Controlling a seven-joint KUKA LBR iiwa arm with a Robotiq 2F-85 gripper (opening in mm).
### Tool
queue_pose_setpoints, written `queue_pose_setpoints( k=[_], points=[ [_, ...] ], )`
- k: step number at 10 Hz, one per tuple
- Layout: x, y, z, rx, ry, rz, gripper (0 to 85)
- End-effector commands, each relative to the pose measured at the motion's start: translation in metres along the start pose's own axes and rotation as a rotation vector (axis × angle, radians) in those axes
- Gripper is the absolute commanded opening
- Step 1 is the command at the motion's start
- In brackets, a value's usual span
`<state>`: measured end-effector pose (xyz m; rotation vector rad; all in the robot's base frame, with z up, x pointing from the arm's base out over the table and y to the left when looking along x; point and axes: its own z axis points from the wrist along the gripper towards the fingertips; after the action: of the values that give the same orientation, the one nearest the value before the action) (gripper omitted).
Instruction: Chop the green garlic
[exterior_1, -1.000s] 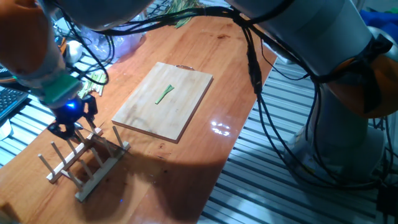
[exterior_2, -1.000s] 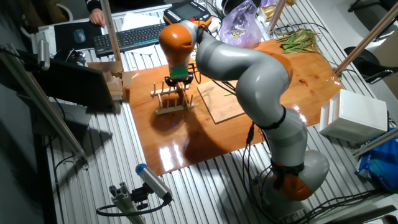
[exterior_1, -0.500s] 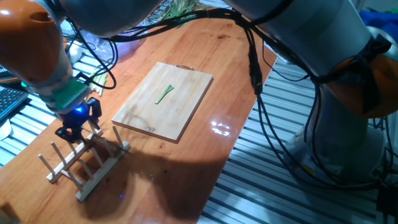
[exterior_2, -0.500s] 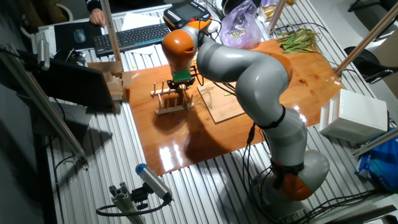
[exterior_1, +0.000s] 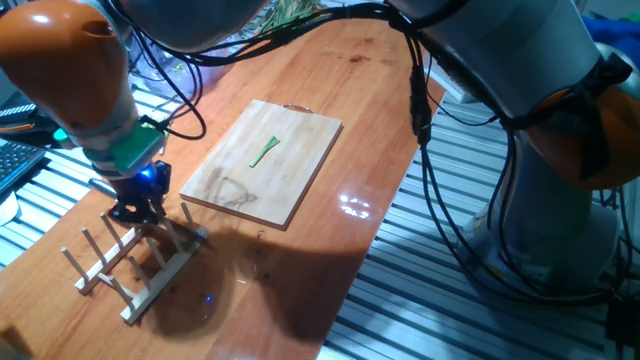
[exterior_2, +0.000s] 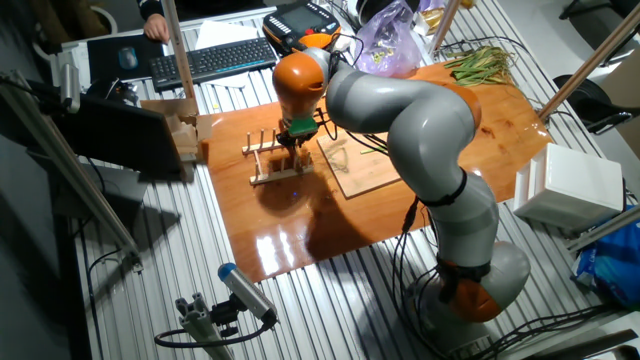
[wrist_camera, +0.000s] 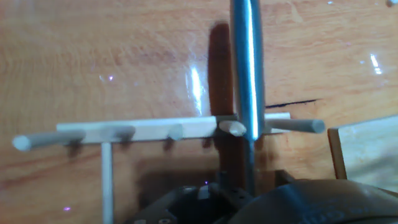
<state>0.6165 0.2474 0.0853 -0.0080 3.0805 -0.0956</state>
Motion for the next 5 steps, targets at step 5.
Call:
queue_pose_setpoints(
  k=[5],
  points=[
    [0.0, 0.007, -0.023, 0.007, 0.001, -0.005, 0.0]
  ],
)
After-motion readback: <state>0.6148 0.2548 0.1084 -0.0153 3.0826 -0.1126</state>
